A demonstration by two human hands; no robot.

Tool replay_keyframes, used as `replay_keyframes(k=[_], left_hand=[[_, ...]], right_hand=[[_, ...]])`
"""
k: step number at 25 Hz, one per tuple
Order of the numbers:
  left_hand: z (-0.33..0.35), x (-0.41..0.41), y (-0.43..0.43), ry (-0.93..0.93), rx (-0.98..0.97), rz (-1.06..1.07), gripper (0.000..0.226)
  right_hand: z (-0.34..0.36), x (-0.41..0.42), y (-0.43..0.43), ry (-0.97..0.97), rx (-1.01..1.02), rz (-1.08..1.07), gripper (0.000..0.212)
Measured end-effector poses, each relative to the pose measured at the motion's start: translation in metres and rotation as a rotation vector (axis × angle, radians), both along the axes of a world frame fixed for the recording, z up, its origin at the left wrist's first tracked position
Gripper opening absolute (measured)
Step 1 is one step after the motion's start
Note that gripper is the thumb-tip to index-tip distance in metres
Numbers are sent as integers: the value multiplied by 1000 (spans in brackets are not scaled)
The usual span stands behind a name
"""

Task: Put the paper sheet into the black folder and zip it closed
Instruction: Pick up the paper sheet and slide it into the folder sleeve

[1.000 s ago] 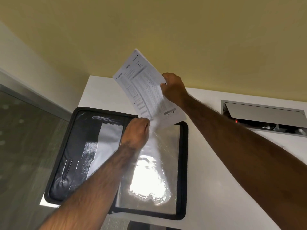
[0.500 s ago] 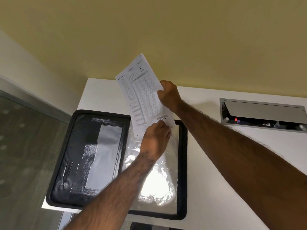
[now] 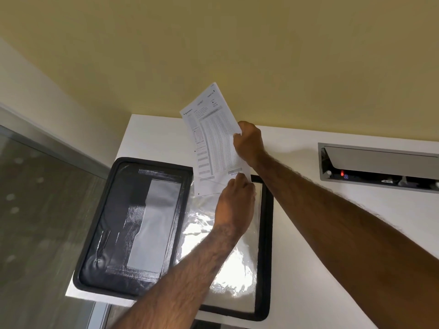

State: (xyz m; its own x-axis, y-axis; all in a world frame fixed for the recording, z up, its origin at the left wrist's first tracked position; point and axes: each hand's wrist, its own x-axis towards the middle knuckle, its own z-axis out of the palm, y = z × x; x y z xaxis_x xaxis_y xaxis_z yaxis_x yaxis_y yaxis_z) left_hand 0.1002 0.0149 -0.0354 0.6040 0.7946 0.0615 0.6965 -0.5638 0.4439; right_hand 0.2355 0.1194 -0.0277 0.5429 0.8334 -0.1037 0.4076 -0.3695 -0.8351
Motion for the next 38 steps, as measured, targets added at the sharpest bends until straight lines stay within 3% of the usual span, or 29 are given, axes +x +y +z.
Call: replay_keyframes(k=[9, 19, 24, 27, 31, 35, 38], left_hand=[[6, 4, 11, 39, -5, -61, 11], [15, 31, 43, -36, -400, 26, 26], [9, 38, 54, -47, -427, 53, 23], [3, 41, 55, -33, -425, 63, 20], [-4, 44, 48, 9, -447, 45, 23], [-8, 44, 39, -81, -366, 50, 23], [-10, 45, 39, -81, -341, 40, 20]], right_hand=[[-11, 5, -5, -45, -59, -42, 29], [-14, 15, -12, 23, -132, -32, 34], [-12, 19, -24, 91, -213, 24, 14], [-15, 23, -35, 287, -332, -11, 13], [-21, 37, -54, 403, -698, 104, 9], [-15, 48, -40, 700, -537, -24, 9], [-13, 49, -12, 583, -404, -105, 7]])
